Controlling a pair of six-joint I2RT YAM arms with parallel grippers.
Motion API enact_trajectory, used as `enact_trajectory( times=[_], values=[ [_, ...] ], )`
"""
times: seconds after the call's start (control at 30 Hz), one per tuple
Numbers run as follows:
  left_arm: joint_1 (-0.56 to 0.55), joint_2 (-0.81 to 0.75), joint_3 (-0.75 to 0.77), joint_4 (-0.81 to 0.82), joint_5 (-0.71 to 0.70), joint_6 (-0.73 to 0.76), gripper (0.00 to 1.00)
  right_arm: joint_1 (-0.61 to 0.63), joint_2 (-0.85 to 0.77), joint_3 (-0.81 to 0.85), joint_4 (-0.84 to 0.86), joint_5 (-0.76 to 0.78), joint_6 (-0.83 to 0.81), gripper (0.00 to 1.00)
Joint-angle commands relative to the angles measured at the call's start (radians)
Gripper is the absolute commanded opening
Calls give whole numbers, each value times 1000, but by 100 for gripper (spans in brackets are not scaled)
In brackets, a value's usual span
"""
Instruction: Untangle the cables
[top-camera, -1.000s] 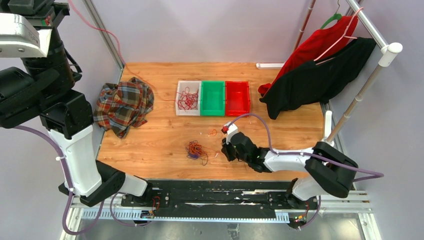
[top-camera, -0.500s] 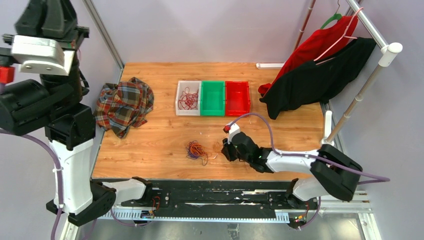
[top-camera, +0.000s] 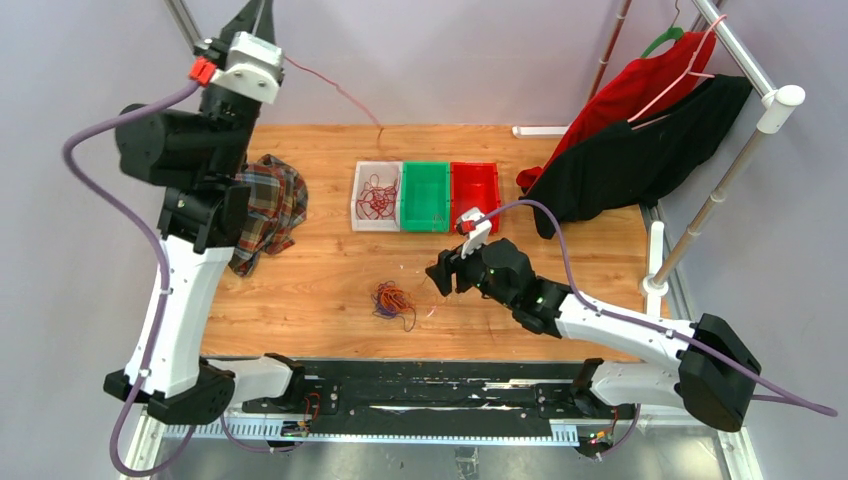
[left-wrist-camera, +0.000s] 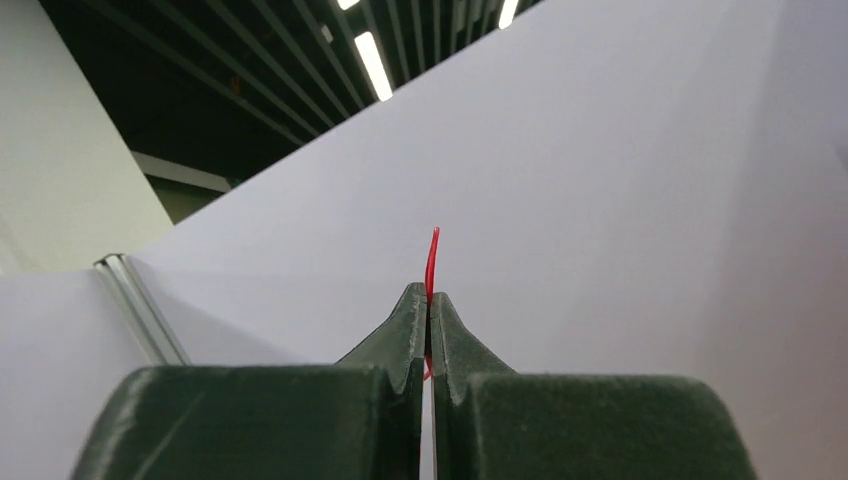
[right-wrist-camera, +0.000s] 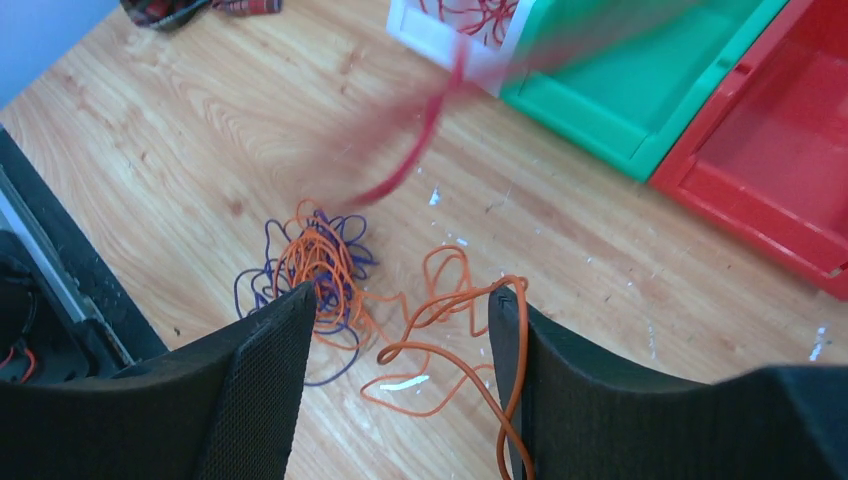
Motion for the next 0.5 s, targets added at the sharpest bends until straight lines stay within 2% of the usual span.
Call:
enact_trajectory(
  times=[0.0, 0.2, 0.47],
  values=[
    [-4, 25, -26, 15, 13, 24, 1, -32, 1, 29, -28, 5, -35, 63],
    [-3, 103, -21, 15, -10, 4, 0, -37, -11, -72, -11, -18, 21, 56],
    [-3, 222, 51, 19, -52, -26, 0, -35, -24, -171, -13, -11, 82, 60]
  ],
)
